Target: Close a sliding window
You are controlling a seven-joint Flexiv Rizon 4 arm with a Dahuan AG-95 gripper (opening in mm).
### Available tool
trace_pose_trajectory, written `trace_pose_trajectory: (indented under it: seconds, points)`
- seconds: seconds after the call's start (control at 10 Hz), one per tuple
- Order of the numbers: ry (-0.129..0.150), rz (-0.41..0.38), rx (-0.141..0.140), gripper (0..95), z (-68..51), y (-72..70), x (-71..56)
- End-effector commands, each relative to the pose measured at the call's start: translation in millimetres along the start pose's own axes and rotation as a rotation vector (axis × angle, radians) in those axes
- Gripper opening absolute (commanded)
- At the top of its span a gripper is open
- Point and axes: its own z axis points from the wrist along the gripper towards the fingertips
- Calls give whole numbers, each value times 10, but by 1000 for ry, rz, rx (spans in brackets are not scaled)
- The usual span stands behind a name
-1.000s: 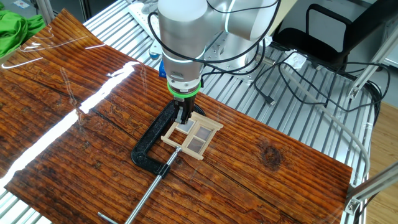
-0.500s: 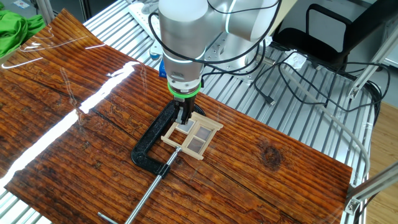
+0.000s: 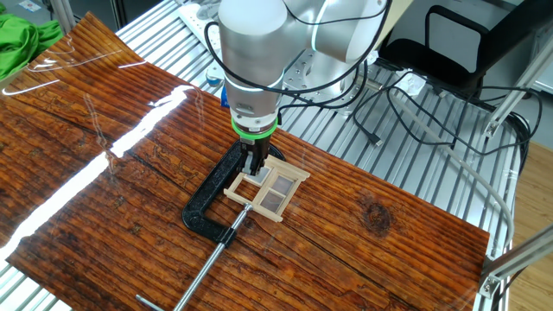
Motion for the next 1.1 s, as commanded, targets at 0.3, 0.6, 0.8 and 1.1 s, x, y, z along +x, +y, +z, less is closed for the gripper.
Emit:
trace_pose_trajectory:
  seconds: [0.3,0.6,0.8,1.1]
  points:
    - [-4,8,-5,0,9,12,-13]
    - [-5,4,-6,0,10,14,-13]
    - [-8,0,-6,0,10,15,-13]
    - [-8,-5,-7,0,11,16,-13]
